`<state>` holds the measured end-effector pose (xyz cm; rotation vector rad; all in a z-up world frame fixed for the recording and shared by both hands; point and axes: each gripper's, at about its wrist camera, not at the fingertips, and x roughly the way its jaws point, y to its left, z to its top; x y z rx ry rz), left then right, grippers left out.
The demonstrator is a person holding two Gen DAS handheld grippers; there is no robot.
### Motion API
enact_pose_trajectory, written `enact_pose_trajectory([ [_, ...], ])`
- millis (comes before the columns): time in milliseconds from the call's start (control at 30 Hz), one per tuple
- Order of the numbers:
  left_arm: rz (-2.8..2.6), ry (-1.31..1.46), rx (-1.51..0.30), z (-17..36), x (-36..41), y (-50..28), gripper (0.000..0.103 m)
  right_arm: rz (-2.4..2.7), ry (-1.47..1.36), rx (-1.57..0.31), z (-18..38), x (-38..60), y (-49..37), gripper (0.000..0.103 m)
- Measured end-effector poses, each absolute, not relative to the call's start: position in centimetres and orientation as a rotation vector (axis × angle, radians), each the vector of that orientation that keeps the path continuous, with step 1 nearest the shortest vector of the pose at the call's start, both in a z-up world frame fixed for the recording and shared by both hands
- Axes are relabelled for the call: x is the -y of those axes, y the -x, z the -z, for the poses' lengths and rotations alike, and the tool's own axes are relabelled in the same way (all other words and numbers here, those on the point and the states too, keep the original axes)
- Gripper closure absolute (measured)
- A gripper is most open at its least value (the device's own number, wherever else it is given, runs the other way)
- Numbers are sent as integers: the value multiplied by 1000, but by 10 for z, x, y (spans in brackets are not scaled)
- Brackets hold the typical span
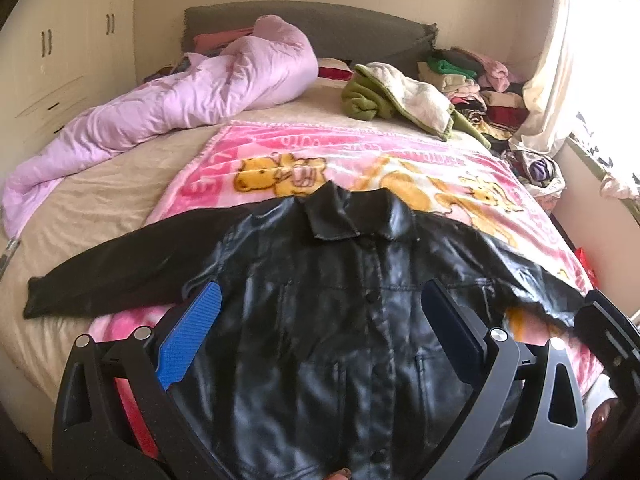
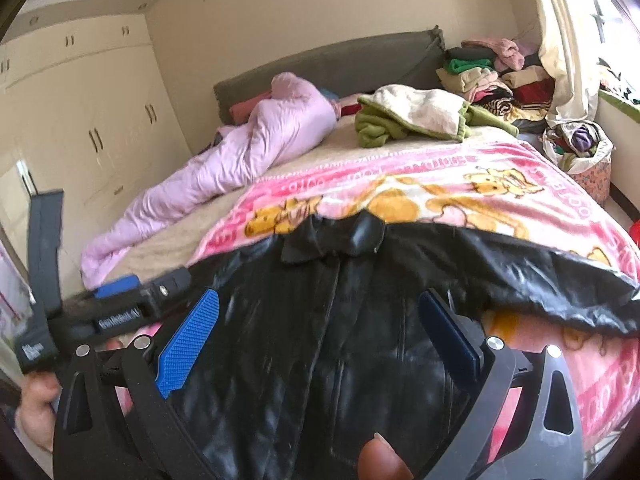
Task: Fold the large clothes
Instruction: 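Move the right gripper to the jacket sleeve cuff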
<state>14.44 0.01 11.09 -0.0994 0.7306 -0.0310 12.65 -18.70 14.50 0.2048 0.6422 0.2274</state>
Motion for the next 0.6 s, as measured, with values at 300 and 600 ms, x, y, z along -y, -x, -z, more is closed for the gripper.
enact_pose_trajectory([
  [300,77,97,-741,-123,29,-193,9,-180,-316,-620,-154,218,-163,4],
  [600,80,73,-764,-114,52,-238,9,-58,-379,-627,-138,262,-188,4],
])
